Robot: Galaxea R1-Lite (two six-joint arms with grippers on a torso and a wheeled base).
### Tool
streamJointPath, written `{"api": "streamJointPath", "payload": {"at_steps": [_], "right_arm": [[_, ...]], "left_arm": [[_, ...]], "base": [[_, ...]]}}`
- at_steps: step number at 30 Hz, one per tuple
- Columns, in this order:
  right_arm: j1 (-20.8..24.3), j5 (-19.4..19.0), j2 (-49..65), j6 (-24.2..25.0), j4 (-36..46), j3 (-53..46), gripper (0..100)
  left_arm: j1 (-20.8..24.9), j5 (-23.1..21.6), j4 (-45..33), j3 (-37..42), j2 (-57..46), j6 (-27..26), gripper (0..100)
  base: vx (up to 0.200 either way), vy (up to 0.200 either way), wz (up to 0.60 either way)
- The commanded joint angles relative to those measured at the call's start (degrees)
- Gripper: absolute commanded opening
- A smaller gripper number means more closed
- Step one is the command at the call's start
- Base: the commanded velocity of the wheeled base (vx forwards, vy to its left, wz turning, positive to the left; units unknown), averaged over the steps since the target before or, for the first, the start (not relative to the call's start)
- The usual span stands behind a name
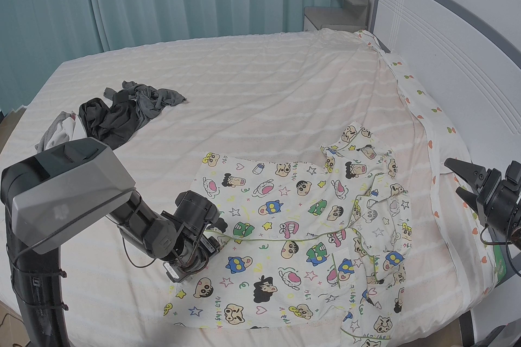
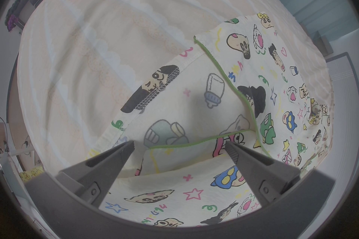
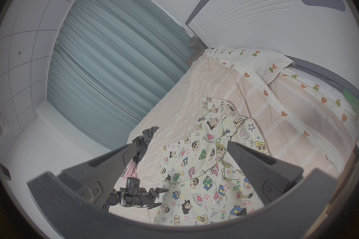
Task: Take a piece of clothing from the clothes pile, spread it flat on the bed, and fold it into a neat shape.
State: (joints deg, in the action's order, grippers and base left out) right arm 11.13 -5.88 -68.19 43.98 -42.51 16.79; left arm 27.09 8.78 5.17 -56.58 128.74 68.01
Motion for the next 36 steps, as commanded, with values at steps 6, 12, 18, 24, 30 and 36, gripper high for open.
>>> {"api": "streamJointPath", "payload": {"at_steps": [6,12,18,24,30,36], "right_arm": [[0.03,-0.01,-0.18,-0.04,-0.03,0.0,100],[0.03,-0.01,-0.27,-0.04,-0.03,-0.09,100],[0.03,-0.01,-0.45,0.05,-0.03,-0.09,100],[0.03,-0.01,-0.36,0.05,-0.03,-0.09,100],[0.03,-0.01,-0.36,0.05,-0.03,-0.09,100],[0.03,-0.01,-0.36,0.05,-0.03,-0.09,100]], "left_arm": [[1.13,2.82,-0.25,-0.9,1.95,-0.34,0],[2.09,3.97,-1.13,-1.34,2.39,-0.34,0],[2.18,4.32,-2.97,-1.34,1.86,-0.6,0],[1.83,4.32,-3.94,-1.26,0.01,-1.57,0],[0.6,7.48,-3.76,-1.43,-2.62,-4.91,0],[-0.46,9.15,-3.67,-2.05,-3.85,-7.19,0]], "base": [[0.0,0.0,0.0],[0.0,0.0,0.0],[0.0,0.0,0.0],[0.0,0.0,0.0],[0.0,0.0,0.0],[0.0,0.0,0.0]]}}
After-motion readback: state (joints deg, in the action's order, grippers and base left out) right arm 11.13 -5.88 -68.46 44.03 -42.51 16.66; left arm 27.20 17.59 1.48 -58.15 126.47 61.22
